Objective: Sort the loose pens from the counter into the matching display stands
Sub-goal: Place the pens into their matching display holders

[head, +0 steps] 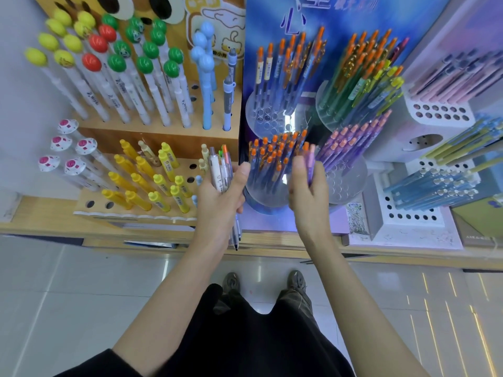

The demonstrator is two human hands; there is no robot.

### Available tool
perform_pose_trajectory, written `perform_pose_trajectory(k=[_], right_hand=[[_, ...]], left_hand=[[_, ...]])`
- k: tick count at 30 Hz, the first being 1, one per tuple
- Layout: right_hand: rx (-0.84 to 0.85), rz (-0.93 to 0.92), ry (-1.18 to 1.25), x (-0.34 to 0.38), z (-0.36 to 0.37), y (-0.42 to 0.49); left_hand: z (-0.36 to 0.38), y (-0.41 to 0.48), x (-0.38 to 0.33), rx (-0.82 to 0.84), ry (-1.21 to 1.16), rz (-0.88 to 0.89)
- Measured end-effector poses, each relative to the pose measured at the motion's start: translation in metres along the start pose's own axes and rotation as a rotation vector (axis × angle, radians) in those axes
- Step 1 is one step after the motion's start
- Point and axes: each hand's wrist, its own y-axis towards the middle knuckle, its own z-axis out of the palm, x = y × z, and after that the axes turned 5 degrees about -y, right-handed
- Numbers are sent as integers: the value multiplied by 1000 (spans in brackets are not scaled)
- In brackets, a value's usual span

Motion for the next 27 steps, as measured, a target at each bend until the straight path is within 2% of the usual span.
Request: perform_pose_trajectory(k=[2, 5, 7, 11, 15, 17, 21, 24, 27], right_hand=[[57, 109, 279, 0, -7, -6], [66, 173, 402, 4, -17, -15], [83, 161, 395, 12, -21, -19], [232, 101, 294, 38, -18, -20], [304, 129, 139, 58, -4, -12], [358, 158, 131, 60, 1, -11], [409, 151, 177, 57, 1, -13], [311, 60, 157, 51, 3, -16], [192, 6, 160, 45, -1, -15]], left_hand=[[-1, 1, -1, 20, -27, -12], [-4, 3, -1, 54, -51, -24], [-6, 3, -1, 95, -37, -19], [-10, 1, -5, 223, 14, -16], [-15, -2, -11, 421, 66, -34], [-16, -4, -12, 462, 75, -31], [-21, -6, -12, 422, 31, -77], [-22, -8, -7, 364, 26, -123], [-21, -5, -2, 165, -1, -124]])
